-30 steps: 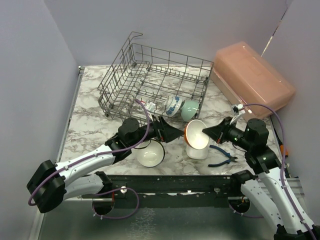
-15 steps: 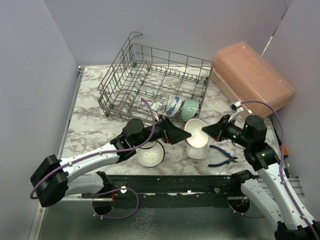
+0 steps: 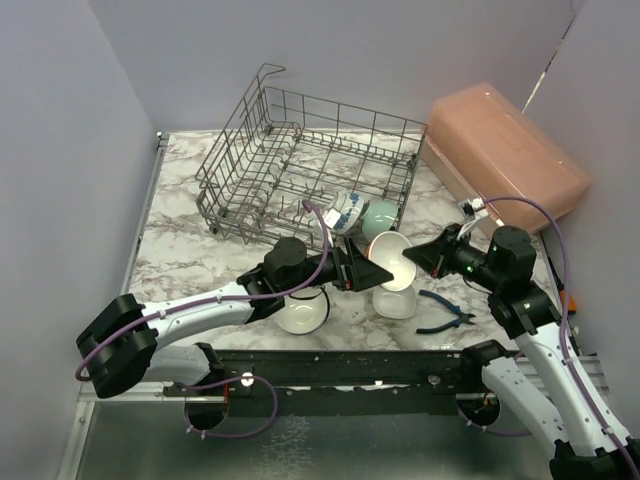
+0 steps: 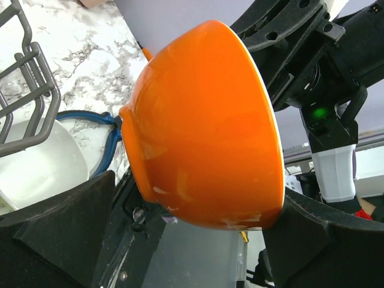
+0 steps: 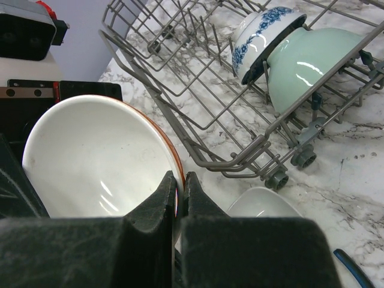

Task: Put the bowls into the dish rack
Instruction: Pick up the bowl from the center of the board.

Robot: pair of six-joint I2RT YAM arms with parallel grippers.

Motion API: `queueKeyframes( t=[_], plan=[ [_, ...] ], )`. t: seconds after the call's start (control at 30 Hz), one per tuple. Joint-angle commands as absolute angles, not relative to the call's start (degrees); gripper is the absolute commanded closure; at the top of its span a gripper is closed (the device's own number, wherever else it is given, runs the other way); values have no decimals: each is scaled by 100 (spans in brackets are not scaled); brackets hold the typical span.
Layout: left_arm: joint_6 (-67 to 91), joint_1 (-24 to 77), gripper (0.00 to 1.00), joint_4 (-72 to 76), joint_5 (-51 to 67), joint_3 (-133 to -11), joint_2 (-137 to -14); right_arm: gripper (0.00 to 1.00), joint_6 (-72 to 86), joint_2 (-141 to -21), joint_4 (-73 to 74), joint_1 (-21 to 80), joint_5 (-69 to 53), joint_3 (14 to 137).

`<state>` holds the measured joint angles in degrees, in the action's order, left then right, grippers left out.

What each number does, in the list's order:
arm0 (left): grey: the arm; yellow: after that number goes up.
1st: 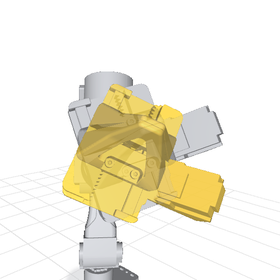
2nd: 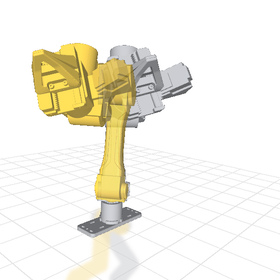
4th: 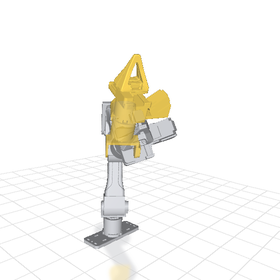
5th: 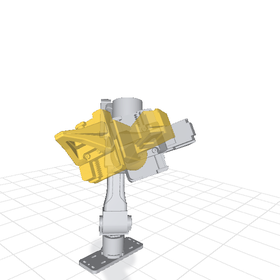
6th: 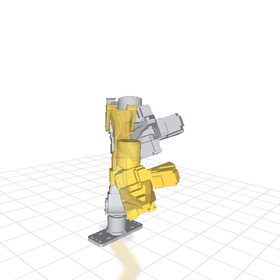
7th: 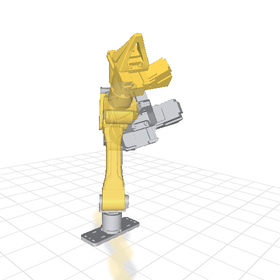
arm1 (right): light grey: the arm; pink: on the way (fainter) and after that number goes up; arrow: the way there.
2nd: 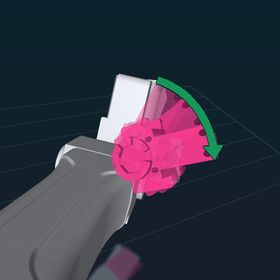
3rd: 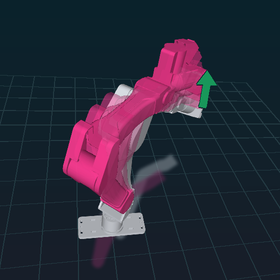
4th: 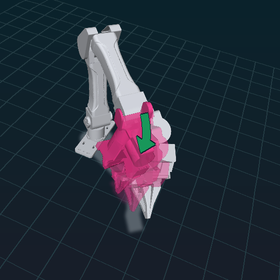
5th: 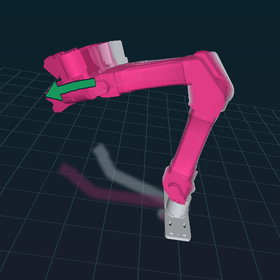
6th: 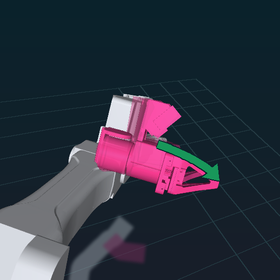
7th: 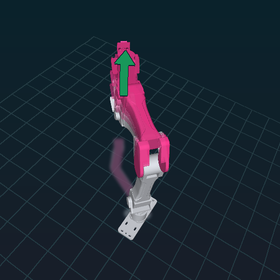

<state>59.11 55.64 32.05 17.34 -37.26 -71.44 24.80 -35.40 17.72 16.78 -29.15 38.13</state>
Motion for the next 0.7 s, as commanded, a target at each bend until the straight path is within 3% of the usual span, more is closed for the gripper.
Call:
queueKeyframes(
  t=[0.0,0.17,0.43,0.57,0.63,0.67],
  plan=[
    [5913,5599,5,3319,1836,-3881,-7155,99,2555,-3594,1381,1691,-3148,3925],
    [5787,5603,13,3366,1768,-3911,-7148,100,2557,-3636,1366,1696,-3164,3912],
    [5691,5599,42,3376,1793,-3955,-7257,99,2569,-3666,1350,1695,-3197,3834],
    [5687,5599,51,3378,1760,-3914,-7255,99,2578,-3696,1327,1688,-3212,3806],
    [5672,5599,60,3377,1742,-3889,-7254,95,2583,-3724,1337,1688,-3221,3814],
    [5660,5599,72,3384,1743,-3878,-7256,91,2596,-3727,1346,1692,-3199,3807]
  ],
)
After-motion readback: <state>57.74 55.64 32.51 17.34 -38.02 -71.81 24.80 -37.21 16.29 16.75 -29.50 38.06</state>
